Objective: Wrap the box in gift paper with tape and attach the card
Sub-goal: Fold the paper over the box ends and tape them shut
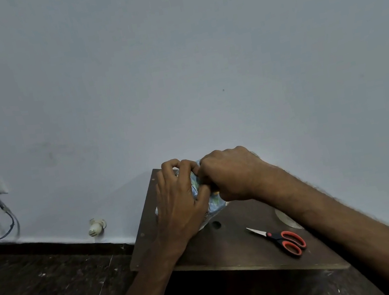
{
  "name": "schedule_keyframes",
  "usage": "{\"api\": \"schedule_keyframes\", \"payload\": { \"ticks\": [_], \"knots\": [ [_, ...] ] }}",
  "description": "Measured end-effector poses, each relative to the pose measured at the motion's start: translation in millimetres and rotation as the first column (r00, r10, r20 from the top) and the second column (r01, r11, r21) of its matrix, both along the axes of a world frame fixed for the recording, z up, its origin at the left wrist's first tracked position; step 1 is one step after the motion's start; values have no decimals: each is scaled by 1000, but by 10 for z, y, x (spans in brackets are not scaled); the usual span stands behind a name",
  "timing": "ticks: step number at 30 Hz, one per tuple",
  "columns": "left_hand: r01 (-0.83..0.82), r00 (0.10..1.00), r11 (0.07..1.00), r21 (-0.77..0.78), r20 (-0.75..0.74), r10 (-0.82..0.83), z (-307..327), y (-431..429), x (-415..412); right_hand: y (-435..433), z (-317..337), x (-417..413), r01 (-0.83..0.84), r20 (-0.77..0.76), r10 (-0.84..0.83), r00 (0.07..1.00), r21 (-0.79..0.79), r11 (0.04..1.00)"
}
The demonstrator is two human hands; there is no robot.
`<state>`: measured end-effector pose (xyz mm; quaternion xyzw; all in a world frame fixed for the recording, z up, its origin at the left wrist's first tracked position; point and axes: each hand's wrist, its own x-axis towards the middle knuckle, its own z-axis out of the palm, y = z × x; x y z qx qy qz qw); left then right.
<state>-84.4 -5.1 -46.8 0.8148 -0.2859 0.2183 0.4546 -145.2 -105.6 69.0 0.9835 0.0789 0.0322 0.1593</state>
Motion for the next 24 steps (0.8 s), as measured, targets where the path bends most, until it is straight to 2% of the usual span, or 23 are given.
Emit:
{"api": "schedule_keyframes", "payload": {
  "ticks": [4,8,10,12,15,18,21,24],
  "knots": [
    [7,1000,1000,-8,5,-7,-11,3,0,-50,38,31,43,-89,-39,995,41,998],
    [-9,997,992,-122,-75,0,-31,87,106,-127,-29,-11,49,-233,-10,972,162,986],
    [-12,994,989,-144,-111,-4,-72,132,173,-169,-198,-80,85,-249,-12,968,282,956],
    [7,995,991,-134,-103,-20,-102,150,207,-232,-350,-132,139,-211,-50,976,437,889],
    [25,993,990,-137,-108,-40,-115,143,205,-312,-439,-183,167,-171,-83,982,566,807],
    [11,995,990,-141,-102,-25,-135,144,210,-308,-492,-217,156,-17,-196,980,674,722],
    [13,993,991,-133,-115,-28,-145,137,215,-233,-659,-297,166,74,-250,965,562,810],
    [13,995,990,-142,-96,-27,-145,121,199,-215,-778,-332,174,105,-264,959,520,836]
  ]
}}
